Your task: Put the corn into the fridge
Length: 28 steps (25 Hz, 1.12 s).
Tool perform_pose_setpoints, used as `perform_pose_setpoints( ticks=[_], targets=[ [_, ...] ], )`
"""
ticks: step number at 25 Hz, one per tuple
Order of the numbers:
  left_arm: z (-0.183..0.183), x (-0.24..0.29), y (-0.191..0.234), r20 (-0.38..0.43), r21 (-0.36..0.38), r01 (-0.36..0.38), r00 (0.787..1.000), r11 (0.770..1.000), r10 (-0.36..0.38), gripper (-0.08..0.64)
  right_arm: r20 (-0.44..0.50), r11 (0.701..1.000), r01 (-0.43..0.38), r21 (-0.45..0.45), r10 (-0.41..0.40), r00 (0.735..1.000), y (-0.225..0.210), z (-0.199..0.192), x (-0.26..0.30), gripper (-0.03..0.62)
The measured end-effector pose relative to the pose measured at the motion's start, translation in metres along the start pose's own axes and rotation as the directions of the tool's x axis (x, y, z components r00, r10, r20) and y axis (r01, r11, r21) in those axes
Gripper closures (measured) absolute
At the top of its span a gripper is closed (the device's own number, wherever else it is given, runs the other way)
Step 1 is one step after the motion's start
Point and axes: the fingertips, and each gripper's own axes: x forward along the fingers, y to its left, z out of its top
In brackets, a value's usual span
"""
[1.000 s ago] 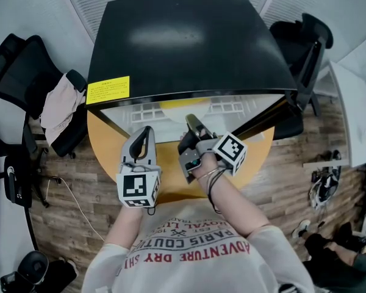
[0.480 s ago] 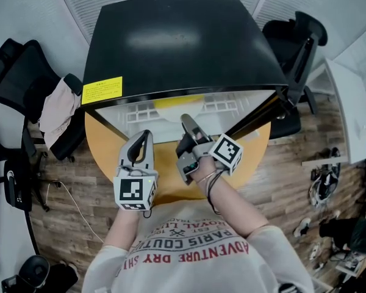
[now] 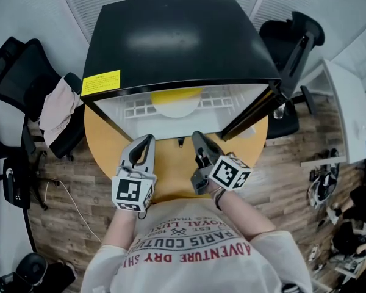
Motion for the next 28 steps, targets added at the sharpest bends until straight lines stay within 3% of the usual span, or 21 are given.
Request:
perform_pose_setpoints(
  ticks=[2, 5, 9, 11, 15, 18, 23, 28],
  targets=[
    [0.0, 0.0, -0.004, 0.0, 0.002, 0.005, 1.0, 1.0, -0.005, 0.535, 0.009, 0.967, 0.014, -0.253, -0.012, 1.0, 0.012, 0.007, -0.005, 0.558],
    [0.002, 0.0, -0.011, 0.005, 0.012, 0.014, 1.0, 1.0, -0.014, 0.535, 0.047, 0.842, 0.042, -0.538, -0.019, 0.999, 0.032, 0.018, -0.012, 0.558],
    [0.006, 0.001, -0.02, 0.01, 0.024, 0.029, 1.0, 0.999, -0.029, 0.535, 0.09, 0.627, 0.092, -0.774, -0.034, 0.995, 0.047, 0.024, -0.014, 0.558],
    [0.007, 0.0, -0.022, 0.014, 0.028, 0.035, 0.999, 0.999, -0.035, 0.535, 0.095, 0.556, 0.092, -0.826, -0.022, 0.995, 0.053, 0.024, -0.015, 0.558],
    [0.011, -0.002, -0.026, 0.033, 0.026, 0.048, 0.998, 0.999, -0.048, 0.535, 0.077, 0.524, 0.056, -0.85, 0.018, 0.997, 0.062, 0.023, -0.019, 0.561],
    [0.013, -0.004, -0.028, 0.04, 0.027, 0.061, 0.997, 0.998, -0.062, 0.535, 0.045, 0.483, 0.021, -0.875, 0.039, 0.998, 0.071, 0.021, -0.021, 0.563],
    [0.018, -0.009, -0.036, 0.05, 0.07, 0.108, 0.993, 0.992, -0.111, 0.535, -0.014, 0.5, -0.044, -0.865, 0.064, 0.998, 0.077, 0.019, -0.025, 0.565],
    [0.022, -0.012, -0.043, 0.051, 0.063, 0.124, 0.991, 0.99, -0.127, 0.535, -0.02, 0.491, -0.053, -0.869, 0.072, 0.997, 0.081, 0.019, -0.027, 0.565]
  ],
)
